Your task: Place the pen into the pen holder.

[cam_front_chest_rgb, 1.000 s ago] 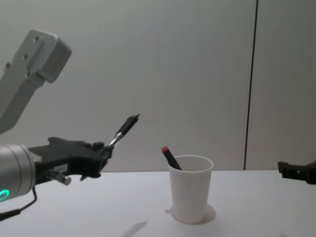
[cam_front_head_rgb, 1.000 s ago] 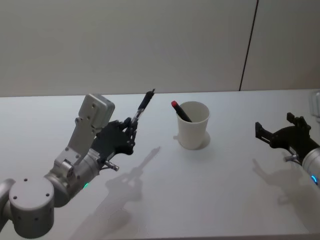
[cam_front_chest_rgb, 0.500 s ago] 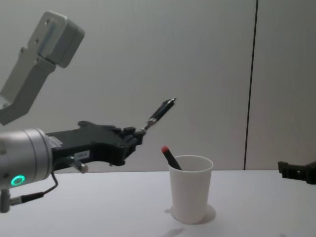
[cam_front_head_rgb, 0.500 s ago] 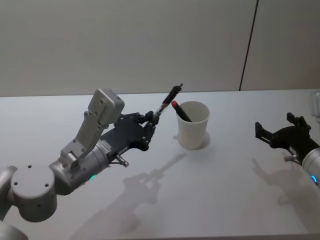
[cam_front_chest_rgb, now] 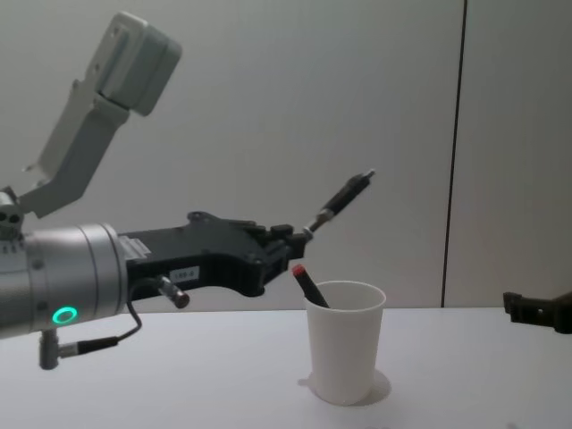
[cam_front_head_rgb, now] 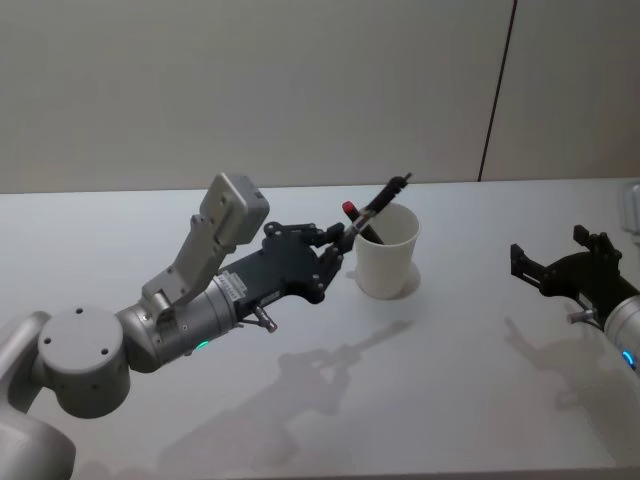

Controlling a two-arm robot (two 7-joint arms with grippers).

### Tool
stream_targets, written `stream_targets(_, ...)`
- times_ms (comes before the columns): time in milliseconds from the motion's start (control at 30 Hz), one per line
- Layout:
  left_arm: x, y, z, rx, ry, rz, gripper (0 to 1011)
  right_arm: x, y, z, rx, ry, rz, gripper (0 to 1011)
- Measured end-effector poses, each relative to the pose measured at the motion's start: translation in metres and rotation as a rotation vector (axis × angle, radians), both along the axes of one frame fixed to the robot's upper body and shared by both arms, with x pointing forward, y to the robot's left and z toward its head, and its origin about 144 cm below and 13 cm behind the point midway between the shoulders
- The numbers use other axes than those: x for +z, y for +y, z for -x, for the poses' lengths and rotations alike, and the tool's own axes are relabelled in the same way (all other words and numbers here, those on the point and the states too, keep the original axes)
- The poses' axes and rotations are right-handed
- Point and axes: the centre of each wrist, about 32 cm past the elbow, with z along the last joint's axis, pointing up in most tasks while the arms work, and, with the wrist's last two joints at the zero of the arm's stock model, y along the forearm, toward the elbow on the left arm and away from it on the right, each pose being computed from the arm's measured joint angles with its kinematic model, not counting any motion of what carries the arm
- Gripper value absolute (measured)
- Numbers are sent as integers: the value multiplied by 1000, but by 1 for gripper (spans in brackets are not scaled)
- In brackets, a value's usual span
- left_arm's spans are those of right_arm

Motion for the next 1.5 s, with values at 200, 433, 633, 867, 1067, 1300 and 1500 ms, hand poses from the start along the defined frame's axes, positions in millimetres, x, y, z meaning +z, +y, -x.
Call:
stream_targets(200, -2, -4, -7, -58, 9, -1, 129, 0, 0, 0, 0, 0, 0, 1001)
stream_targets(433, -5, -9, -14, -103, 16, 1, 129, 0, 0, 0, 0, 0, 0, 1002)
stream_targets(633, -8, -14, -18, -133, 22, 3, 129, 0, 0, 0, 0, 0, 0, 1001)
stream_targets(867, -12, -19, -22, -164, 30, 4, 129, 0, 0, 0, 0, 0, 0, 1001)
stream_targets(1067, -14, -24, -25, -193, 38, 5, 129, 0, 0, 0, 0, 0, 0, 1001)
stream_targets(1300, -16, -29, -27, -212, 44, 7, 129, 0, 0, 0, 0, 0, 0, 1001)
stream_targets(1500, -18, -31, -29, -222, 48, 9, 129, 0, 0, 0, 0, 0, 0, 1001)
